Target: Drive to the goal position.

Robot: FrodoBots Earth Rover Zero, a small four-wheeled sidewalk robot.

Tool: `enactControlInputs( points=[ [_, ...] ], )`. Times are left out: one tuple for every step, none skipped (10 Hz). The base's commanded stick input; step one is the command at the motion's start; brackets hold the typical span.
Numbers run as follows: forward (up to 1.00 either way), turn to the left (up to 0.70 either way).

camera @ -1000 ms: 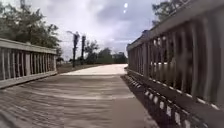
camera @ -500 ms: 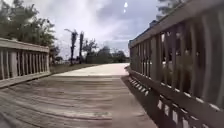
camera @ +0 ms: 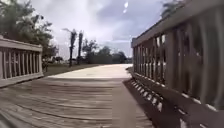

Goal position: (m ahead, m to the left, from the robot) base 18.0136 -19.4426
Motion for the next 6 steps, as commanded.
enactControlInputs(
  points=[
    [0.85, 0.0],
    [0.85, 0.0],
    [0.85, 0.0],
    [0.85, 0.0],
    [0.85, 0.0],
    [0.85, 0.0]
  ],
)
